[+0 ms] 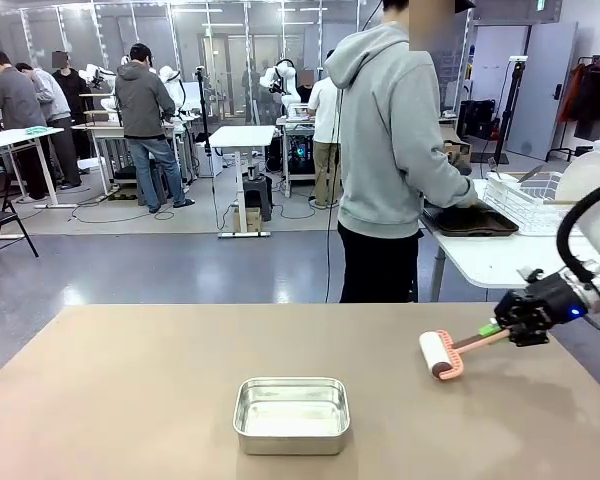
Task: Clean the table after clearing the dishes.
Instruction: When the right (or left) Handle tray is removed, use the right hand (or left hand) to clean the right (or left) side of the table with the Lint Roller.
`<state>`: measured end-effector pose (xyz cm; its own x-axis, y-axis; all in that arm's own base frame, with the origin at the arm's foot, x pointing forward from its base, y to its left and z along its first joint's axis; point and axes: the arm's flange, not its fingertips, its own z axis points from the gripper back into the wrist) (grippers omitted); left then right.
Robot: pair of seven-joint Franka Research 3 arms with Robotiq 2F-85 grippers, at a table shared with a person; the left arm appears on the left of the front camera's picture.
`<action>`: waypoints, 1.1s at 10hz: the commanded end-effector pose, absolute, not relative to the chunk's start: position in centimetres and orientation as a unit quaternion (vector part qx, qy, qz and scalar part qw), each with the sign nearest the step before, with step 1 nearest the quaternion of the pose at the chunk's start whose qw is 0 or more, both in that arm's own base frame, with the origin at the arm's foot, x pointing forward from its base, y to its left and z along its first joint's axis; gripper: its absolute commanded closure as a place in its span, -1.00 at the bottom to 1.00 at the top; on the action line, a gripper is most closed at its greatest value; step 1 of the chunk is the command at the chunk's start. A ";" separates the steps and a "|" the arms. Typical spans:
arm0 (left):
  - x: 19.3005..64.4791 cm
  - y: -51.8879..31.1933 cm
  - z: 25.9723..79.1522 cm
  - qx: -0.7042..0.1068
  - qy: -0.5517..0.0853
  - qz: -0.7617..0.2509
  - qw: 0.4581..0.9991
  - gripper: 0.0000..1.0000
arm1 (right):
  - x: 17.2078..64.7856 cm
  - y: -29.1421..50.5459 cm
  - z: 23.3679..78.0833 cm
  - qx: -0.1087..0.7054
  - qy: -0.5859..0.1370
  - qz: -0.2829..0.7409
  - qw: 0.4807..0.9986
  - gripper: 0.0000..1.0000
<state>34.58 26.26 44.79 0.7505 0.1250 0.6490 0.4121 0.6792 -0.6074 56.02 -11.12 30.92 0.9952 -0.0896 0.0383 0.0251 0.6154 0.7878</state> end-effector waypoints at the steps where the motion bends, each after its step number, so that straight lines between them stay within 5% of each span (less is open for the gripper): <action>1: 34.0 26.2 45.0 -0.394 -0.340 -0.086 0.850 -1.00 | 55.5 -16.4 26.4 0.367 -0.027 -0.021 0.929 0.56; 7: 34.0 26.2 45.0 -0.394 -0.340 -0.086 0.850 -1.00 | 52.9 -26.1 31.8 0.332 -0.025 -0.007 0.943 0.56; 11: 34.0 26.2 45.0 -0.394 -0.340 -0.086 0.850 -1.00 | 50.1 -25.5 36.8 0.302 -0.029 0.012 0.953 0.56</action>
